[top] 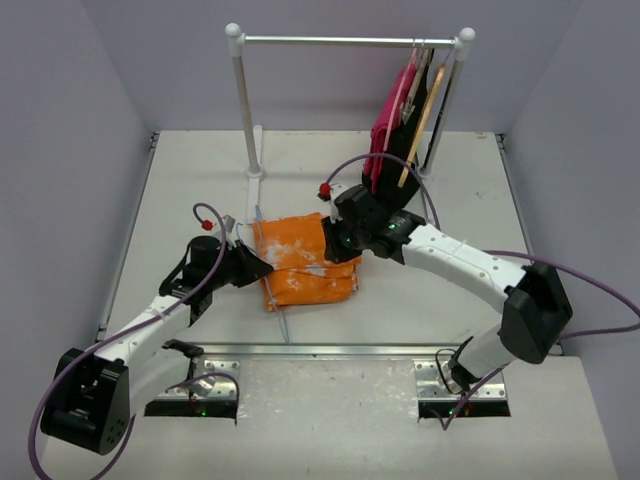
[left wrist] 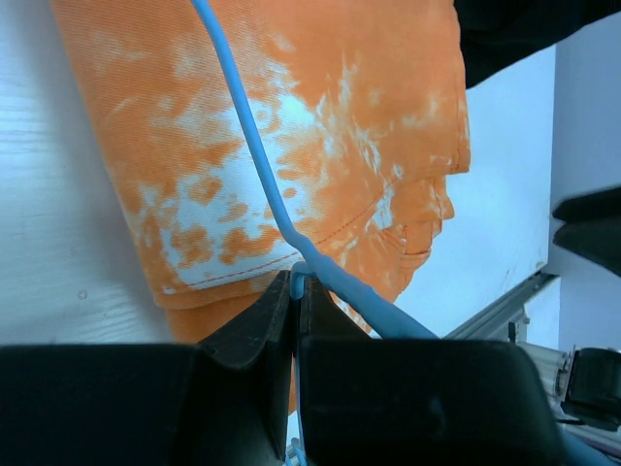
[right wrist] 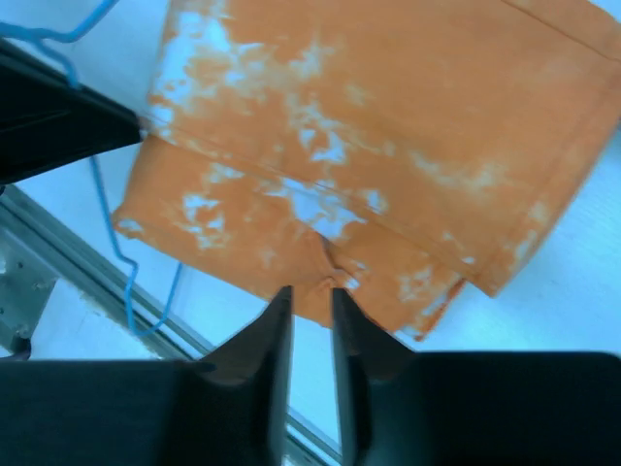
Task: Place the trousers on the hanger
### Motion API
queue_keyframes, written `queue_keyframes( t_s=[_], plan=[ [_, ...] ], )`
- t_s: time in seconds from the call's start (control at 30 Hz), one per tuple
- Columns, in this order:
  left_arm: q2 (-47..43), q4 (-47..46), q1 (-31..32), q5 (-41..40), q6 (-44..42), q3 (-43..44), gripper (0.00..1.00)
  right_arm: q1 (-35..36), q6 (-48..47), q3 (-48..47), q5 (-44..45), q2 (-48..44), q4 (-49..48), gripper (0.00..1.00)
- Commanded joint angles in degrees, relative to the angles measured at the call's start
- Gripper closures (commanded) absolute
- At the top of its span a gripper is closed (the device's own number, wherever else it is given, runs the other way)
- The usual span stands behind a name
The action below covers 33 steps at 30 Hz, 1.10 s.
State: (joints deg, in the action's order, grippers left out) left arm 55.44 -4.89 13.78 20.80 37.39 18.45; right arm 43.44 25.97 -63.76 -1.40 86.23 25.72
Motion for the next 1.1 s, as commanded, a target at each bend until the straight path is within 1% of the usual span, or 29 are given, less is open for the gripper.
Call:
queue_keyframes(
  t_s=[0.0, 0.1, 0.13, 0.2, 0.27, 0.3, 0.33, 0.43, 0.5, 0.6, 0.7, 0.73, 0.8, 0.97, 1.07],
  plan=[
    [-1.7, 5.2, -0.5, -4.9, -0.2, 3.0, 1.0, 5.4, 0.0, -6.3, -1.7, 8.5, -2.2, 0.85],
    [-1.6, 6.3, -0.5, -2.8, 0.2, 2.7, 1.0, 7.0, 0.8, -9.7, -5.5, 15.8, -7.4, 1.0],
    [-1.6, 6.2, -0.5, -2.5, 0.3, 2.4, 1.0, 7.2, 0.8, -10.8, -5.4, 16.6, -8.0, 1.0],
    [-2.3, 6.0, -0.5, -1.3, 1.0, 0.8, 1.0, 8.5, 0.9, -12.9, -4.8, 21.1, -12.1, 1.0],
    [-2.8, 6.2, -0.5, -2.6, 1.2, 0.0, 1.0, 8.7, 1.7, -14.3, -6.0, 24.3, -13.2, 1.0],
    [-2.9, 7.4, -0.5, -5.3, 1.6, 0.1, 1.0, 8.8, 1.9, -14.8, -6.2, 25.6, -12.1, 1.0],
    [-2.7, 7.8, -0.5, -5.9, 2.0, 0.4, 1.0, 9.0, 2.4, -15.1, -5.7, 26.9, -10.2, 1.0],
    [-2.5, 12.1, -0.5, -13.2, 3.8, 0.7, 1.0, 9.5, 5.9, -12.6, -3.0, 29.3, -5.9, 1.0],
    [-2.8, 12.4, -0.5, -14.6, 4.5, 0.3, 1.0, 9.9, 6.8, -9.9, 0.0, 30.5, -3.3, 1.0],
    [-4.0, 12.2, -0.5, -14.3, 4.9, 0.2, 1.0, 10.3, 7.3, -8.6, 3.4, 31.7, 1.1, 1.0],
    [-5.2, 11.9, -0.5, -12.8, 4.2, -0.1, 1.0, 10.3, 6.9, -7.3, 4.2, 30.6, 0.6, 1.0],
    [-5.8, 11.0, -0.5, -11.2, 3.3, -0.4, 1.0, 10.3, 5.9, -5.8, 0.0, 28.2, -5.0, 1.0],
    [-5.4, 9.3, -0.6, -8.3, 2.2, -0.8, 1.0, 10.3, 5.8, -5.2, -8.1, 23.1, -8.8, 1.0],
    [-4.0, 7.0, -0.6, -5.7, 1.3, -1.7, 1.0, 11.1, 7.3, -4.6, -12.6, 14.8, -14.0, 1.0],
    [-3.3, 6.4, -0.6, -5.4, 1.1, -1.8, 1.0, 11.8, 7.7, -3.7, -15.1, 14.2, -14.9, 1.0]
  ],
)
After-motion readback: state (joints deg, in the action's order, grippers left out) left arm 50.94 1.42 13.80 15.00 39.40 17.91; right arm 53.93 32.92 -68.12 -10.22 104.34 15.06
